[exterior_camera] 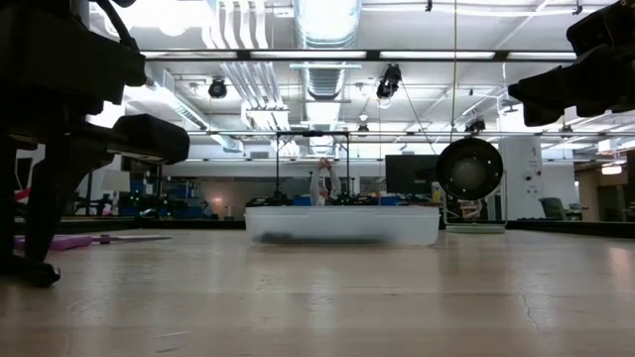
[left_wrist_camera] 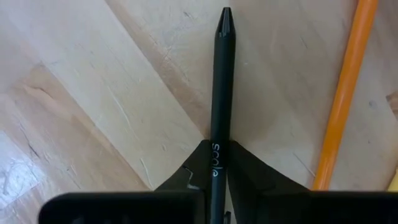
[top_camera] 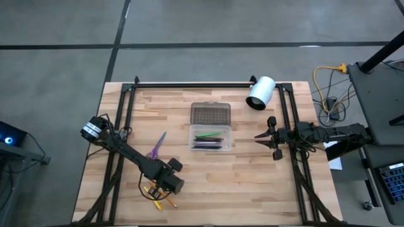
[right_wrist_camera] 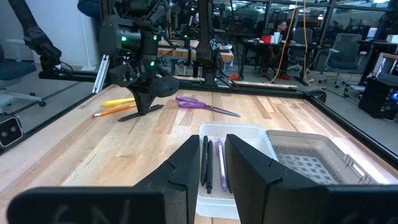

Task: Pick & place school supplies into a supply box
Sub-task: Put the black pen into the white and black supply box

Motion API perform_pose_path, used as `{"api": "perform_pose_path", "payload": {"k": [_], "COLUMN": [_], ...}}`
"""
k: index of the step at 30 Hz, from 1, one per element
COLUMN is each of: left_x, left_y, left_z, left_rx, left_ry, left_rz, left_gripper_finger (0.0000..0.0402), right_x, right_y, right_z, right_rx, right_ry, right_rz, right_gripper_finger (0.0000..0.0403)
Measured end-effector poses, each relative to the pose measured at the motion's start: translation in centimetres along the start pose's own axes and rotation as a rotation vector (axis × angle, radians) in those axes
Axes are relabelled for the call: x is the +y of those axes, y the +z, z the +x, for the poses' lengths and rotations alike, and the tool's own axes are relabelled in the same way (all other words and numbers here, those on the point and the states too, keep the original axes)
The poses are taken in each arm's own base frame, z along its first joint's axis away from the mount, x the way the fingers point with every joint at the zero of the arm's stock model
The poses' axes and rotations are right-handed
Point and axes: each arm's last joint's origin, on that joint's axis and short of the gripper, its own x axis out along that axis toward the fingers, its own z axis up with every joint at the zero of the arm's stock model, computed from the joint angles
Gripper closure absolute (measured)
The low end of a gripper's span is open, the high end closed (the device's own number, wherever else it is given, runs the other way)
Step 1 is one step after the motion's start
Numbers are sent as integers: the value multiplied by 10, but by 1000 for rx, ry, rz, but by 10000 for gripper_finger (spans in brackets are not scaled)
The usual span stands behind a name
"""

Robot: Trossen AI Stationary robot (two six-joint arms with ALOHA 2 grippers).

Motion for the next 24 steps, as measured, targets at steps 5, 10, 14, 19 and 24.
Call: {"api": "perform_pose_path", "payload": {"k": [5, 10, 14, 19, 24], "left_x": [1, 5, 13, 27, 43], "left_y": [4, 15, 20, 27, 35], "left_z": [-2, -8, -14, -24, -34], "left_rx": [-18, -59, -65, -78, -101], "left_ry": [13, 97, 194, 384, 493], "left_rz": [30, 60, 54, 46, 43], "left_gripper_finger": [390, 390, 390, 390, 391], "right_x": [0, 0, 0, 0, 0], "right_y": [0, 0, 0, 0, 0], "right_z": [0, 0, 0, 0, 0], "right_rx": [0, 0, 0, 0, 0], "right_ry": [0, 0, 0, 0, 0], "right_rz": [0, 0, 0, 0, 0], "right_gripper_finger": [328, 321, 323, 331, 335]}}
